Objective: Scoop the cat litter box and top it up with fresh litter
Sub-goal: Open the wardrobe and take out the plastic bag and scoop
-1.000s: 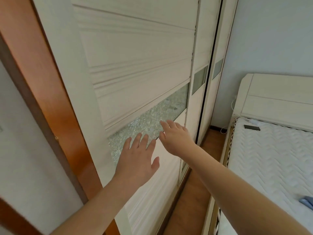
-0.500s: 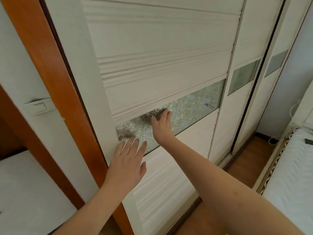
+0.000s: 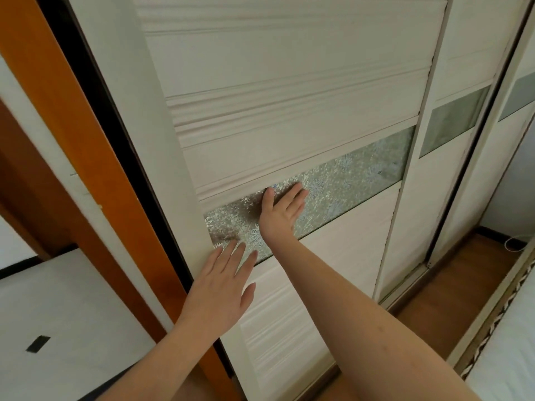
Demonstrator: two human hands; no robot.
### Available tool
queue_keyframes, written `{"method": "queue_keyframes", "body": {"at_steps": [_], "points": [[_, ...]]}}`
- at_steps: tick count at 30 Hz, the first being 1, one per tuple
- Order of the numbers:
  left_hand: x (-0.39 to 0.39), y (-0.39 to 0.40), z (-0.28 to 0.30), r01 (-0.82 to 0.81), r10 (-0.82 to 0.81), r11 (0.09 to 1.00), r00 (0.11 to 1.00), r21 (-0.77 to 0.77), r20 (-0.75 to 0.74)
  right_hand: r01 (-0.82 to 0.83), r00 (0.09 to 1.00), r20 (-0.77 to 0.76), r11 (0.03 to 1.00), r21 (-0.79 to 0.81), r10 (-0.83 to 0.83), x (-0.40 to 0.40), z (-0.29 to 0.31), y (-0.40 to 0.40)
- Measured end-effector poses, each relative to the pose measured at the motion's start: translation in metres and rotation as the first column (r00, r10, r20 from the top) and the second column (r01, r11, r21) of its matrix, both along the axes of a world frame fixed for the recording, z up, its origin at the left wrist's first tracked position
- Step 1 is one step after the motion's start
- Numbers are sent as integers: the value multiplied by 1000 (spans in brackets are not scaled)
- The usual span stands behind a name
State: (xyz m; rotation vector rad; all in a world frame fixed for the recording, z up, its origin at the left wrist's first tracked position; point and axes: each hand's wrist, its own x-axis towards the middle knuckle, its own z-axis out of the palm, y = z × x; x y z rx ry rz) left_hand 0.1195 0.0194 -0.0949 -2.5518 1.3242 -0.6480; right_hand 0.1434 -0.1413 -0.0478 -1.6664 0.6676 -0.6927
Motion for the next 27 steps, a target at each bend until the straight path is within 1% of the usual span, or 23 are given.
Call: {"method": "queue_keyframes", "body": {"at_steps": [5, 8, 11, 17, 20, 24, 26, 27], "points": [[3, -4, -1, 34, -34, 999, 999, 23, 29, 21, 1000, -10, 999, -28, -21, 0, -4, -15], [5, -4, 5, 68, -72, 996, 996, 63, 60, -16, 999, -34, 999, -47, 14, -2, -5, -33], [3, -1, 13, 54, -62, 995, 992, 82, 107, -47, 995, -91, 997, -58, 42, -4, -3, -49], [-7, 4, 23, 40, -42, 999, 993, 26, 114, -30, 991, -135, 997, -72, 20, -12, 8, -68], [-8, 5, 32, 18, -19, 1000, 993, 12, 118, -22, 980, -196, 997, -71, 8, -19, 18, -79], [-15, 4, 46, 20, -12, 998, 991, -64, 133, -38, 968, -249, 999, -17, 33, -32, 41, -87], [-18, 3, 52, 25, -10, 994, 989, -107, 144, -48, 980, -194, 998, -32, 41, -36, 55, -75], [-19, 2, 54, 25, -7, 992, 989, -121, 146, -36, 987, -157, 997, -63, 25, -37, 62, -64]]}}
